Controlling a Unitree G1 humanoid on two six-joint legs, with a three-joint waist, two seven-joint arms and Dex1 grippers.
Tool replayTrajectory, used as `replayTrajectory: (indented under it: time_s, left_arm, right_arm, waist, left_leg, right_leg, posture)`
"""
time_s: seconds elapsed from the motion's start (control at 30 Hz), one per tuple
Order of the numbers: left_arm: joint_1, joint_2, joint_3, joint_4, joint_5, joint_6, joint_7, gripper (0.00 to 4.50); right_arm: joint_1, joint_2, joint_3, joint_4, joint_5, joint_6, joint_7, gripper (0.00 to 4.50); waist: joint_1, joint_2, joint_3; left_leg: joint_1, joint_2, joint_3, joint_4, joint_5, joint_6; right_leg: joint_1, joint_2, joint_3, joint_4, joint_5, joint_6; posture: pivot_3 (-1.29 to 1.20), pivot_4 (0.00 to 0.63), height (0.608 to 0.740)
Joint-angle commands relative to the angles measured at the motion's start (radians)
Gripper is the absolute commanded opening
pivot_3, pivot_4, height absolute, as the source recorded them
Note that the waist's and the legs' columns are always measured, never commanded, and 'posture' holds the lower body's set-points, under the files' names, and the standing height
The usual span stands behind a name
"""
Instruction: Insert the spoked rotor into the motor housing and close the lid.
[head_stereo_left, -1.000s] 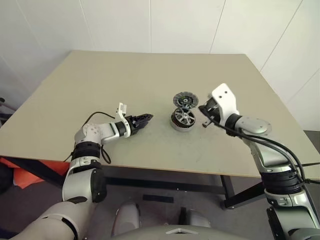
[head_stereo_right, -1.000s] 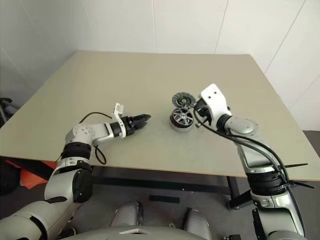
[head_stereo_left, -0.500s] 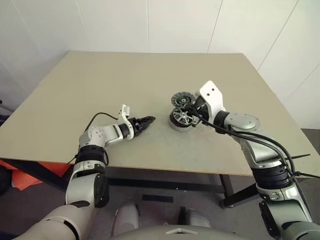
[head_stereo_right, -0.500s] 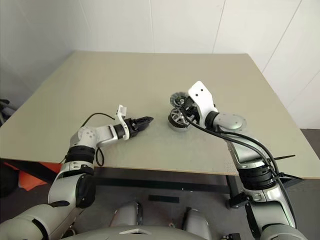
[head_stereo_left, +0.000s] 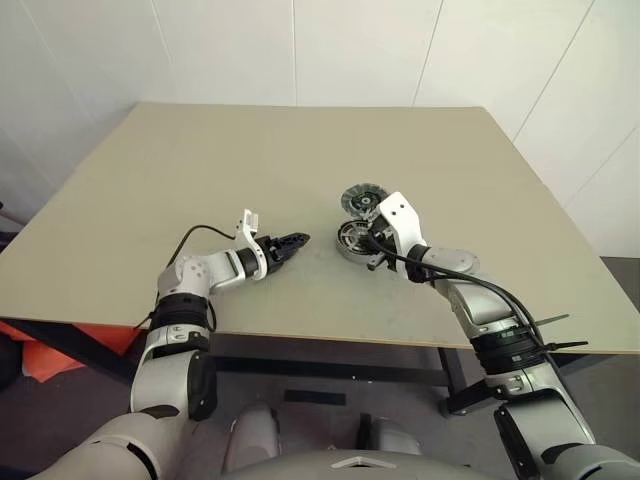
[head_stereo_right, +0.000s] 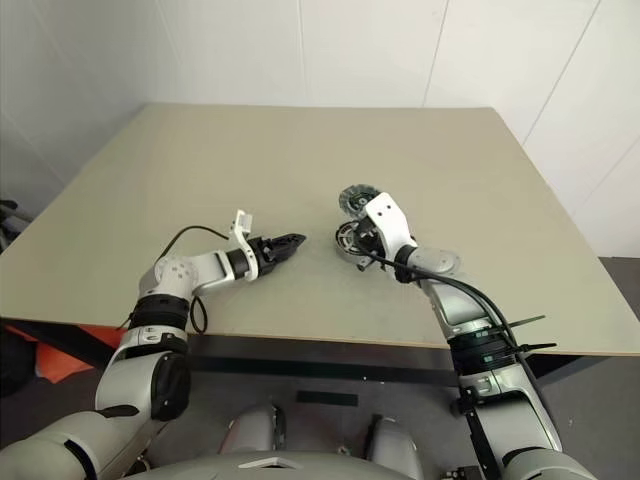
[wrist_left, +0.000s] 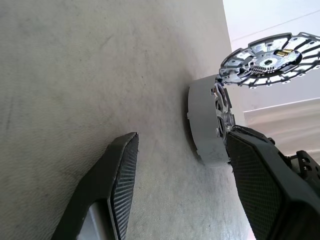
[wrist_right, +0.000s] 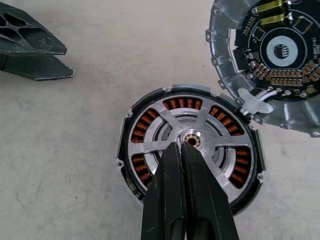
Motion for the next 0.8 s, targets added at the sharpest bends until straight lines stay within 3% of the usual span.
replayTrajectory:
  time_s: [0.03,0.27,0.53,0.8]
  left_arm:
    - [0.010,0.004,-0.006,-0.014,0.007,-0.007,0.013,2.99]
    - [0.001,0.021,-0.023,0.002,0.021,-0.035,-0.004,2.99]
    - [0.015,0.018,-0.038,-0.014,0.026,-0.039,0.001,2.99]
    - [0.036,0.015,-0.043,-0.021,0.029,-0.056,0.005,2.99]
  right_arm:
    - [-0.036,-0.011,-0.024,-0.067,0.000,-0.021,0.007,0.00]
    - [-0.098,-0.003,-0.043,-0.092,0.021,-0.015,0.005,0.00]
    - [-0.076,0.073,-0.032,0.276,-0.030,-0.152,-0.016,0.00]
    - [-0.077,-0.009,-0.068,0.083,0.000,-0.167,0.047,0.00]
  waist:
    - [0.000,0.000,0.000]
    - [0.000,0.000,0.000]
    - [-0.002,-0.001,-0.002]
    - [-0.008,-0.002,-0.002]
  left_leg:
    - [0.000,0.000,0.000,0.000,0.000,0.000]
    - [0.000,0.000,0.000,0.000,0.000,0.000]
    - [0.001,0.000,0.000,0.000,0.000,0.000]
    - [0.005,0.000,0.000,0.000,0.000,0.000]
  right_leg:
    - [0.000,0.000,0.000,0.000,0.000,0.000]
    - [0.000,0.000,0.000,0.001,0.000,0.001]
    - [0.001,0.000,0.000,0.001,0.000,0.000]
    - [0.005,0.000,0.001,0.000,-0.004,0.006]
  posture:
    - [0.00,0.000,0.740]
    - [0.00,0.000,0.740]
    - [0.00,0.000,0.740]
    - [0.00,0.000,0.740]
